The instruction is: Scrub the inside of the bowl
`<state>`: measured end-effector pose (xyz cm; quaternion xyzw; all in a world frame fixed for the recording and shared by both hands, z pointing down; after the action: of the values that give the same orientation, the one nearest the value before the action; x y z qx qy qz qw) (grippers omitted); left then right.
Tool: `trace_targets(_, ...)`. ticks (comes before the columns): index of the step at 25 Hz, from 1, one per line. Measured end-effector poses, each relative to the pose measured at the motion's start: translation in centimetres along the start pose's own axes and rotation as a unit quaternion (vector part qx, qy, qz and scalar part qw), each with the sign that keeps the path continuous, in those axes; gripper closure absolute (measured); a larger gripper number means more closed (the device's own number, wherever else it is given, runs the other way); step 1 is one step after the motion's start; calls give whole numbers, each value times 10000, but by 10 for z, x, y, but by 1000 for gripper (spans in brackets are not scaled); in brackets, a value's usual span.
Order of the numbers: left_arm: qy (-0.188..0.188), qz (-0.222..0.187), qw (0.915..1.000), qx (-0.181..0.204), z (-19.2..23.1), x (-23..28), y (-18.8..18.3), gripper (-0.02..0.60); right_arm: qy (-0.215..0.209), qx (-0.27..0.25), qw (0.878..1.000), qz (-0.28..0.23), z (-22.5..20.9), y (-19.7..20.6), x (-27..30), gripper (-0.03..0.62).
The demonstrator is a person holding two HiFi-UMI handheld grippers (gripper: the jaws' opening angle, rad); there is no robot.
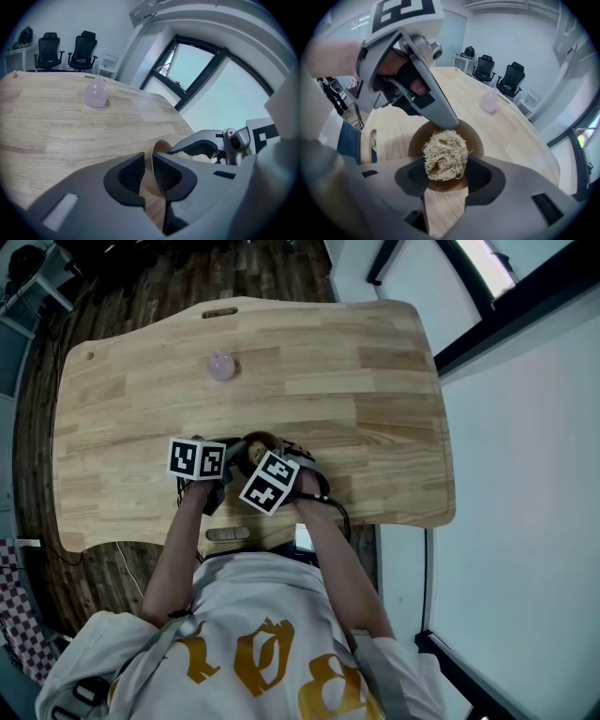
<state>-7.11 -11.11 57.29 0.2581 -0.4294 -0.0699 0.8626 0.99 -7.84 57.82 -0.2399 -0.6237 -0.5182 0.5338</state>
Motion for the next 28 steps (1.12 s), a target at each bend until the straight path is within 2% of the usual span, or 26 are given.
trace_targets(6,-4,-150,9995,-293,9,2,4,540,-423,122,9989,188,8,7,3,414)
trace_targets(10,41,-198,9992,-339,8,5,2,540,-42,403,9985,365,-7,13,4,413)
trace_targets(14,99,-199,9994,-266,3,8,-4,540,330,409,9984,202,-20,9,2,413)
trace_targets(17,31,-210,9996,-195,4,8,-7,540,-14,179,9998,17,-10,1,2,413)
trace_targets(20,17,-267,9991,-326,12,6,-7,541,-405,242,9986,240,-5,3,3,413)
trace_targets(22,74,-309,9987,-392,12,5,-8,540,-213,387,9983,390,-14,5,3,414)
trace_targets(25,133,-322,9989,-318,8,6,-11,541,255,387,9985,295,-26,2,2,413)
trace_targets(28,86,-330,9991,-237,8,6,-13,540,187,214,9995,111,-18,-5,3,414)
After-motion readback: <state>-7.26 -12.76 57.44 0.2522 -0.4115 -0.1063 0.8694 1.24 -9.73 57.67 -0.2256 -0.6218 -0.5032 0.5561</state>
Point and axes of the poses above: the fingertips, and each gripper's own axes: x forward along the fingers, z to its left, y out of its underside, the point moved 5 cm from there along -x, backward along the fingers, and after that the axes turned 1 degree about x, right-handed, at the moved point
